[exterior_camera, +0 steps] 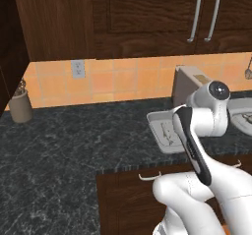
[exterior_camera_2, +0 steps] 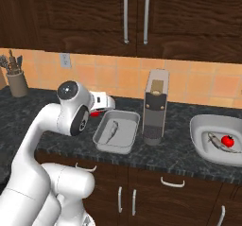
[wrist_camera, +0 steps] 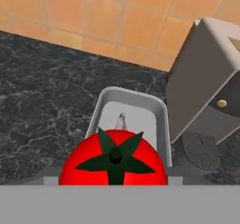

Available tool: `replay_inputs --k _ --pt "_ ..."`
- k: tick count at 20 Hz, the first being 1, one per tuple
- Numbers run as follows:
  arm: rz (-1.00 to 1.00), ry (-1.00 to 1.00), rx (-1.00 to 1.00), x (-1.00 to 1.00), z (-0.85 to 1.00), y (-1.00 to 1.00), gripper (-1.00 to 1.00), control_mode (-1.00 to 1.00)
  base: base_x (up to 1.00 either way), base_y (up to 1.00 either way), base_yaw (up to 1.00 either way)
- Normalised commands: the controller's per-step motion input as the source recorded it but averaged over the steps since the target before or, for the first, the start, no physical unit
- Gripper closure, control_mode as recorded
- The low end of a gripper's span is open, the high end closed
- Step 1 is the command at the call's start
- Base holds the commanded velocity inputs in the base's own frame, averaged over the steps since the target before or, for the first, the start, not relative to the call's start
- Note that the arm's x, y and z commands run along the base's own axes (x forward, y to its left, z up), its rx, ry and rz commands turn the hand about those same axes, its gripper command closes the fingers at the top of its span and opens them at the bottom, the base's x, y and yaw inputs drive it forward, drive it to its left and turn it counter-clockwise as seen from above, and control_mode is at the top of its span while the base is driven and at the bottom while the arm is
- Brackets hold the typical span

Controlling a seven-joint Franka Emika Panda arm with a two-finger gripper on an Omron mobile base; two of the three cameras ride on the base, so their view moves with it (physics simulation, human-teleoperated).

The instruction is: Place one tomato and one fish in each tupperware on the nearby counter, to pack two identical lunches.

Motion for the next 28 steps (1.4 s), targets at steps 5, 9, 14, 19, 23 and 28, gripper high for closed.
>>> replay_inputs --k 5,9,14,19,23,28 --pt "-0.12 0.11 0.21 0.18 -0.60 -0.56 1.00 -1.00 0.00 0.00 0.00" --pt "0.00 0.30 0.00 0.30 -0.38 0.00 1.00 -1.00 0.00 0.00 0.00" --pt "0.00 0.23 0.00 0.42 -0.49 -0.04 1.00 -1.00 0.00 0.00 0.00" --pt "0.00 0.10 0.00 0.37 -0.44 -0.18 1.00 -1.00 0.00 0.00 0.00" --pt "0.00 0.05 0.00 0.33 -0.41 -0.18 1.00 -1.00 0.00 0.00 0.00" --pt "0.00 0.00 0.00 0.31 -0.44 -0.05 1.00 -1.00 0.00 0.00 0.00"
